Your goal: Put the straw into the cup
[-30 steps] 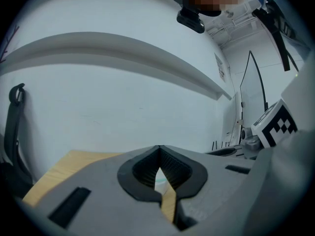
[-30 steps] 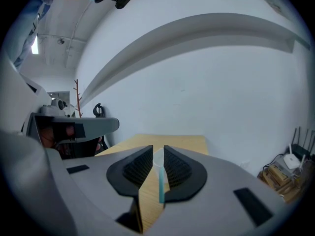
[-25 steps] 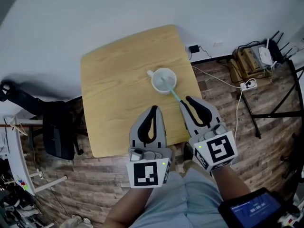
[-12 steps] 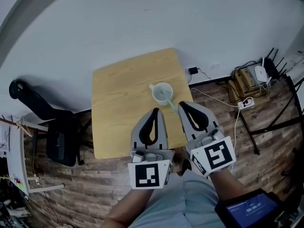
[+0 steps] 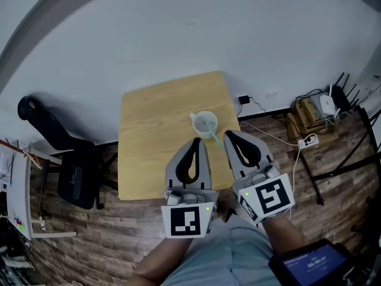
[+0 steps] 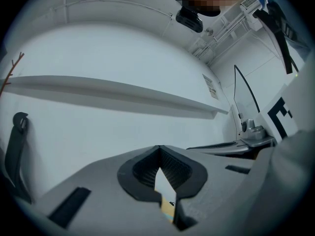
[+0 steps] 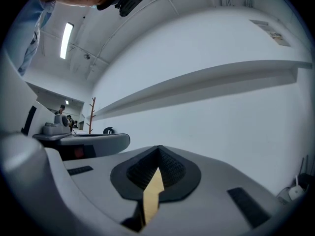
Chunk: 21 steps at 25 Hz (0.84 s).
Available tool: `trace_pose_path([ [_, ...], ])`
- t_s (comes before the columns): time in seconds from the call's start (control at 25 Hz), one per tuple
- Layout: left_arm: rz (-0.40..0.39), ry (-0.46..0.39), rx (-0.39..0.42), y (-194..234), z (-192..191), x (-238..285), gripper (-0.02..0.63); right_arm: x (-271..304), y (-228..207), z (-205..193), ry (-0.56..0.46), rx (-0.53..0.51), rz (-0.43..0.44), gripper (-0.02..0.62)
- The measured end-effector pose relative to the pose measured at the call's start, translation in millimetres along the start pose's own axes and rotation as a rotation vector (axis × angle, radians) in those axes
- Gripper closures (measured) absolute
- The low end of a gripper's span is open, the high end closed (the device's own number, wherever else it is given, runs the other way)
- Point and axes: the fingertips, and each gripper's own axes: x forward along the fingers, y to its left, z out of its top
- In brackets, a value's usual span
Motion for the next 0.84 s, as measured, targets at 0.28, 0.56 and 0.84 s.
trace_pose_path([
  [0.28,-0.001,-0.017,-0.005,-0.9,1.2,1.7,0.609,-0.9,-2.0,-0.7,-0.003,0.001,-0.003,0.595],
  [0.56,-0.008,-0.019,0.000,-2.5,0.1,2.5,0.609,-0.6,-1.9,-3.4,0.000,-0.001,0.000,0.595],
  [0.84,-0.009,-0.022,-0.011,-4.7,0.5,4.5,0.609,-0.4,-3.1,-6.0,0.004,0.001,-0.001,0.595],
])
